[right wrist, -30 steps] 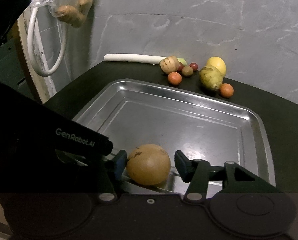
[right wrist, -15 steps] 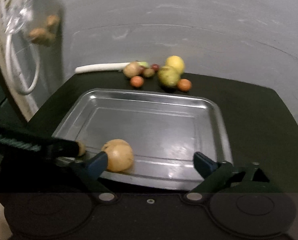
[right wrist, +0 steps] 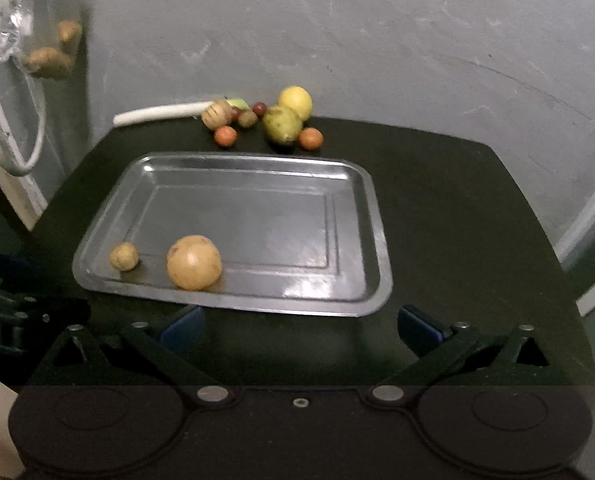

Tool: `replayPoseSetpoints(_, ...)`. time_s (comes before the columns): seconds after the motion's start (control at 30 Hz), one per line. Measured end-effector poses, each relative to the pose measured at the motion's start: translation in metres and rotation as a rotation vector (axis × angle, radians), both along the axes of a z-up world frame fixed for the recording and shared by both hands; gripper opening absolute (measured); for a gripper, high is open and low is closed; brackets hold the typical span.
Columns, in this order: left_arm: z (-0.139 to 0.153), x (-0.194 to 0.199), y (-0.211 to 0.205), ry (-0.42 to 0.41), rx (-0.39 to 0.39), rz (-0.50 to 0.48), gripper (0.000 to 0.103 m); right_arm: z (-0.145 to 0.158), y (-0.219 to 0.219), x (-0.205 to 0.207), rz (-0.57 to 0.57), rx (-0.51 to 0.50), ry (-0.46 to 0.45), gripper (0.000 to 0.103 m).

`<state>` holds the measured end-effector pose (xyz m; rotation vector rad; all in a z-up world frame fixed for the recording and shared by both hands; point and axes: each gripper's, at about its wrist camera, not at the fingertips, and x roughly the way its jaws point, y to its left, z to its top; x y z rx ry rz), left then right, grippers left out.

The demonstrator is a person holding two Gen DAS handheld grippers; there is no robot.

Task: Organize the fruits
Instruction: 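Lift both open tools from the tray toward the produce cluster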

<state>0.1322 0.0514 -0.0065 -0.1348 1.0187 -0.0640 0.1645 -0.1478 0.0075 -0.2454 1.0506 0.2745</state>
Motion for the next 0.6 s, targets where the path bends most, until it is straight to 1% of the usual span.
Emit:
replayPoseSetpoints(0.13, -0.004, 0.004, 0.004, 0.028, 0.014, 0.006, 0.102, 0.0, -0.001, 0.001, -0.017, -0.023, 0.01, 0.102)
replayPoseSetpoints(0.23, -0.004, 0.01, 0.006, 0.032, 0.028, 0.021, 0.102, 0.0, 0.001, 0.005, -0.014, -0.037, 0.005, 0.102)
replayPoseSetpoints(0.43, 0.0, 0.025, 0.011, 0.016, 0.011, 0.045, 0.102, 0.0, 0.003, 0.013, 0.015, -0.049, -0.022, 0.102)
replayPoseSetpoints(0.6, 0.002, 0.041, 0.008, 0.001, 0.016, 0.054, 0.102, 0.002, 0.001, 0.031, 0.038, -0.042, -0.067, 0.102)
